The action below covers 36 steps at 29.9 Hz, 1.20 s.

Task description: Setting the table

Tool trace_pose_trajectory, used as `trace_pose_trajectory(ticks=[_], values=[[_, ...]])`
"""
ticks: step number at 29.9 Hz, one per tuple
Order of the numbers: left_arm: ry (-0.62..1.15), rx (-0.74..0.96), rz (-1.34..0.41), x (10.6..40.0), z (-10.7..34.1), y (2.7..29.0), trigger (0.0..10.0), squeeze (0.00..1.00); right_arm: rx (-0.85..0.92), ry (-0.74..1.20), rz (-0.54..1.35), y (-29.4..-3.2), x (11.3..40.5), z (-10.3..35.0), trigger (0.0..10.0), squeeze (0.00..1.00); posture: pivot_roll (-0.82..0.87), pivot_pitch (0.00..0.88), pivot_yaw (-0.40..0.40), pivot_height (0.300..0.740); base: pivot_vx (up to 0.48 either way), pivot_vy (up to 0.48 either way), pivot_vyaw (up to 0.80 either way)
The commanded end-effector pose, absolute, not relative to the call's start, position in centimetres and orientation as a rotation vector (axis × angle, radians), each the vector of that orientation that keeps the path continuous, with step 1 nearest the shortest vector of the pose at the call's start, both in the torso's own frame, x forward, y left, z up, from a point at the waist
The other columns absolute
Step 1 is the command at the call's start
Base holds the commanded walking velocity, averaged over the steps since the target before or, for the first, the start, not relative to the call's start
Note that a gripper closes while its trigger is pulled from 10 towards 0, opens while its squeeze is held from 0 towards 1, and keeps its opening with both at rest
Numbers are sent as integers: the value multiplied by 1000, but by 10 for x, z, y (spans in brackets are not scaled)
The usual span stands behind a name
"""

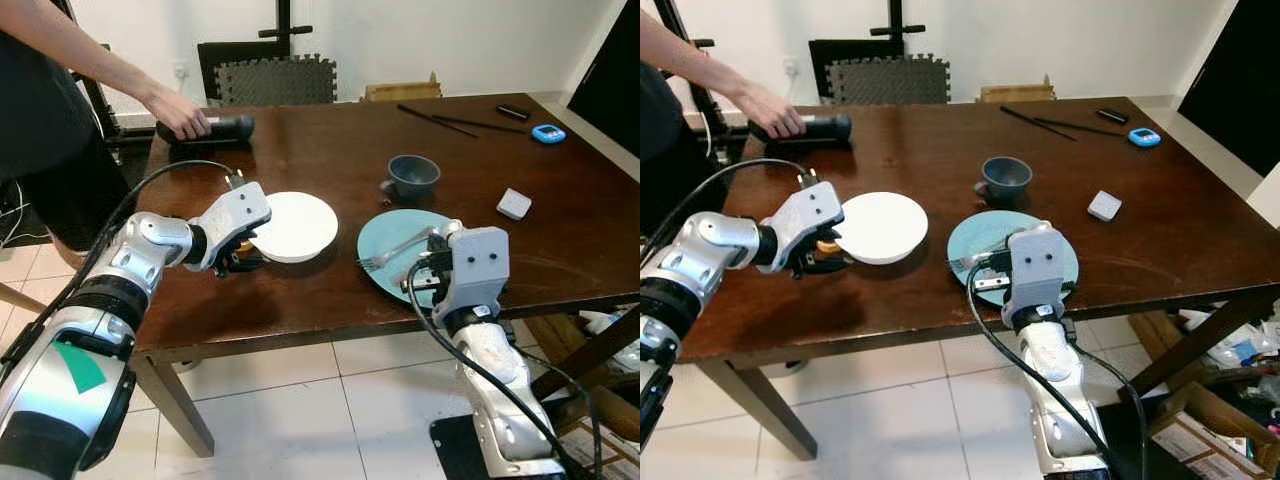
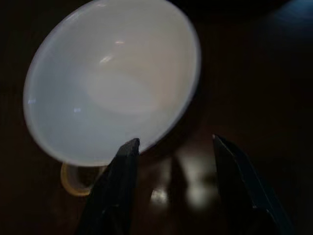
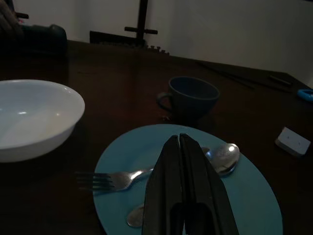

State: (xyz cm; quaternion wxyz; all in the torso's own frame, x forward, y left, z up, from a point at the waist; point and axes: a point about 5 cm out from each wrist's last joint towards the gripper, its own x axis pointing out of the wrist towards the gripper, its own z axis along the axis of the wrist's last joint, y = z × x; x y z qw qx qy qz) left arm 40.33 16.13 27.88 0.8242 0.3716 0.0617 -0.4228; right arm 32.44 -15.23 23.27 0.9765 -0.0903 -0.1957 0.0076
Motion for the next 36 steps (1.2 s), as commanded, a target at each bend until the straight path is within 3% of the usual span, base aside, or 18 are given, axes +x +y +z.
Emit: trace_pose_trajectory(ticks=[1,11,16,20,25,29,36], values=[[170,885,-947,403,275,158,10000,0,-171,-374,11,-153,321,227,10000,0,-15,227,33,740,0,0,0],[160,1101,-885,408,260,142,10000,0,-166,-362,9,-152,318,225,10000,0,-22,240,36,740,0,0,0],[46,1303,-790,411,247,124,10000,0,-165,-358,-1,-153,315,224,10000,0,-43,240,45,740,0,0,0],[32,1300,-802,411,253,123,10000,0,-166,-358,-9,-155,313,224,10000,0,-51,238,51,740,0,0,0],[-29,1327,-895,406,292,131,10000,0,-171,-352,-34,-162,309,223,10000,0,-55,236,55,740,0,0,0],[-69,1358,-839,407,310,136,10000,0,-161,-344,-37,-163,309,222,10000,0,-42,232,46,740,0,0,0],[-5,1340,-785,412,291,133,10000,0,-156,-345,-15,-157,314,224,10000,0,-43,228,40,740,0,0,0]])
